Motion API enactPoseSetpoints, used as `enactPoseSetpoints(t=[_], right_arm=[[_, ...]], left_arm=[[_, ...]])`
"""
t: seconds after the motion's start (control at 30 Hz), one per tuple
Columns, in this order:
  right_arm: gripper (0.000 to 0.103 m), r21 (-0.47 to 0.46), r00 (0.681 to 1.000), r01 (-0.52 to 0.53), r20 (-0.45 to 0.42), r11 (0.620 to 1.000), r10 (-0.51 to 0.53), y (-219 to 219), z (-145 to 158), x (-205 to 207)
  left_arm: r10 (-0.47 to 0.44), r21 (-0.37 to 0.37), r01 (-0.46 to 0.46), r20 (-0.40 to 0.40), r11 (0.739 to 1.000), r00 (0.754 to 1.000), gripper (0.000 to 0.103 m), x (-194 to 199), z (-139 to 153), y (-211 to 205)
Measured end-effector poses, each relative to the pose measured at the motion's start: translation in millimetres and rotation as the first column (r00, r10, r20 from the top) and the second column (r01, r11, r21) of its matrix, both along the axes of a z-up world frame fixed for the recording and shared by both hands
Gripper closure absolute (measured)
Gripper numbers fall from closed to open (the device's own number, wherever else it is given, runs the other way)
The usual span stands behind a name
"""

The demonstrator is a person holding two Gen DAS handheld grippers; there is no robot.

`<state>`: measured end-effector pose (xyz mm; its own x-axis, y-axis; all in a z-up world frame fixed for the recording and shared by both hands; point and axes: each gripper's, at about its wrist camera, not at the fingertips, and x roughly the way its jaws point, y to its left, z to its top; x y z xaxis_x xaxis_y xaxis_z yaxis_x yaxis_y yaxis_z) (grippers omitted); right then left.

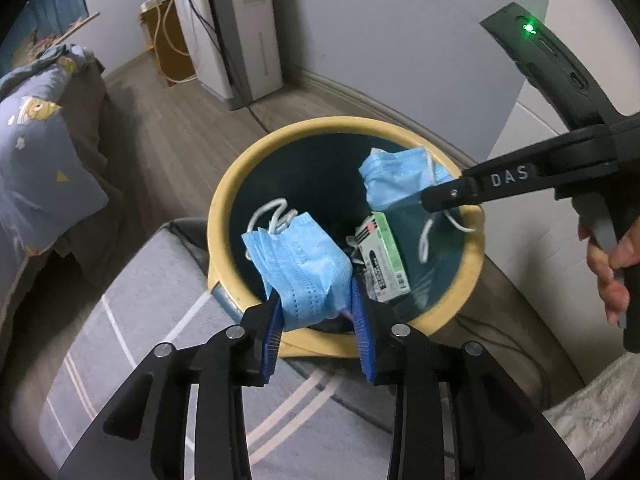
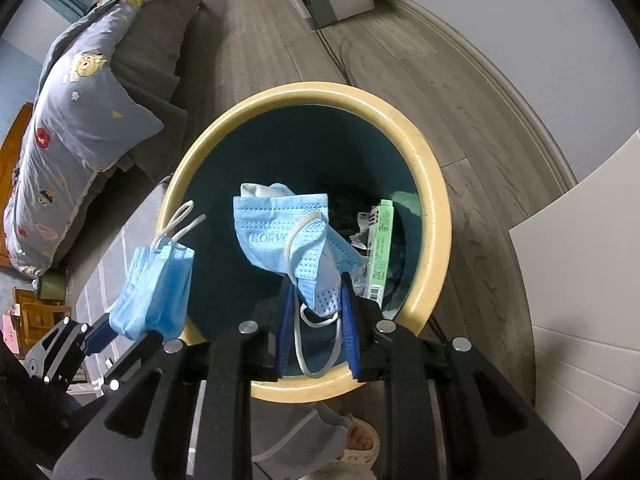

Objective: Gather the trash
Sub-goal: 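Open both tools to drop the masks into the bin and withdraw, then move both tools back over the white tissue and foil tray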

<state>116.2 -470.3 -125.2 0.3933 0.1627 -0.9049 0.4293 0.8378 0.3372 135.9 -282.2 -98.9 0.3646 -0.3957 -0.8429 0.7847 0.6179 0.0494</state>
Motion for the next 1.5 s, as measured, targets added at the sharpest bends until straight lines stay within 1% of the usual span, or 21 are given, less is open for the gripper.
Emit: enactPoseSetpoints(t=[0.07,0.13,0.17,0.23,0.27,0.3,0.33,0.37,0.4,0.5,0.67,0.77,0.9,1.0,1.07,1.17,1.2,1.27,1.33,1.4,1.5], right_arm=[[0.072,-0.007,1.000,0.003,0.010,1.000,-0.003,0,2,1],[0.060,-0.023,1.000,0.005,0.022,1.000,-0.004,1,4,1],[0.058,-0.030,1.000,0.005,0.026,1.000,-0.004,2,5,1],[0.047,-0.041,0.999,0.012,0.031,0.999,-0.011,0,7,1],[0.045,-0.044,0.999,0.017,0.032,0.999,-0.016,0,8,1],[0.040,-0.045,0.999,0.023,0.033,0.999,-0.021,-1,9,1],[0.032,-0.047,0.999,0.028,0.035,0.999,-0.026,-2,11,0],[0.028,-0.052,0.999,0.034,0.039,0.998,-0.032,-3,13,-1],[0.017,-0.059,0.999,0.036,0.042,0.998,-0.033,-2,16,-1],[0.006,-0.074,0.998,0.033,0.055,0.997,-0.029,2,25,-4],[0.006,-0.073,0.998,0.038,0.051,0.997,-0.034,10,33,-7],[0.006,-0.089,0.998,0.023,0.053,0.996,-0.018,23,40,-11],[0.006,-0.130,0.998,-0.035,0.051,0.991,0.042,51,50,-11],[0.006,-0.158,0.995,-0.078,0.055,0.984,0.087,75,57,-14],[0.006,-0.171,0.991,-0.107,0.058,0.979,0.119,92,60,-13],[0.006,-0.213,0.981,-0.172,0.049,0.962,0.186,124,64,-9],[0.006,-0.227,0.975,-0.200,0.044,0.953,0.216,138,64,-8],[0.006,-0.237,0.966,-0.240,0.042,0.941,0.257,158,65,-6],[0.006,-0.250,0.951,-0.286,0.041,0.925,0.305,182,66,-4],[0.006,-0.266,0.937,-0.326,0.034,0.907,0.347,204,64,-3],[0.006,-0.279,0.903,-0.409,0.011,0.869,0.429,248,59,-3]], left_arm=[[0.012,-0.009,-0.012,0.005,1.000,1.000,0.063,3,0,0],[0.025,-0.019,-0.024,0.014,1.000,1.000,0.051,3,2,1],[0.027,-0.024,-0.027,0.018,0.999,0.999,0.048,3,3,2],[0.036,-0.034,-0.035,0.026,0.999,0.999,0.038,2,6,5],[0.041,-0.037,-0.040,0.030,0.999,0.999,0.036,3,8,6],[0.046,-0.039,-0.044,0.033,0.998,0.998,0.032,3,9,8],[0.051,-0.042,-0.049,0.038,0.998,0.998,0.026,3,11,10],[0.058,-0.046,-0.056,0.043,0.997,0.997,0.023,2,14,14],[0.069,-0.049,-0.066,0.049,0.997,0.996,0.017,2,16,18],[0.113,-0.067,-0.110,0.043,0.992,0.993,0.012,1,24,34],[0.202,-0.086,-0.200,0.022,0.976,0.979,0.010,0,36,59],[0.241,-0.097,-0.237,0.034,0.967,0.970,0.008,-6,48,82],[0.285,-0.098,-0.279,0.049,0.955,0.957,0.007,-16,64,114],[0.331,-0.089,-0.325,0.064,0.942,0.942,0.007,-21,73,143],[0.372,-0.090,-0.366,0.068,0.926,0.926,0.007,-24,78,167],[0.438,-0.093,-0.431,0.072,0.897,0.896,0.007,-27,83,206],[0.463,-0.089,-0.456,0.082,0.885,0.883,0.007,-29,85,220],[0.497,-0.087,-0.490,0.085,0.867,0.864,0.007,-32,86,242],[0.539,-0.087,-0.533,0.080,0.842,0.839,0.007,-36,87,266],[0.566,-0.093,-0.559,0.074,0.824,0.821,0.007,-40,86,285],[0.595,-0.094,-0.589,0.060,0.803,0.801,0.007,-43,82,309]])
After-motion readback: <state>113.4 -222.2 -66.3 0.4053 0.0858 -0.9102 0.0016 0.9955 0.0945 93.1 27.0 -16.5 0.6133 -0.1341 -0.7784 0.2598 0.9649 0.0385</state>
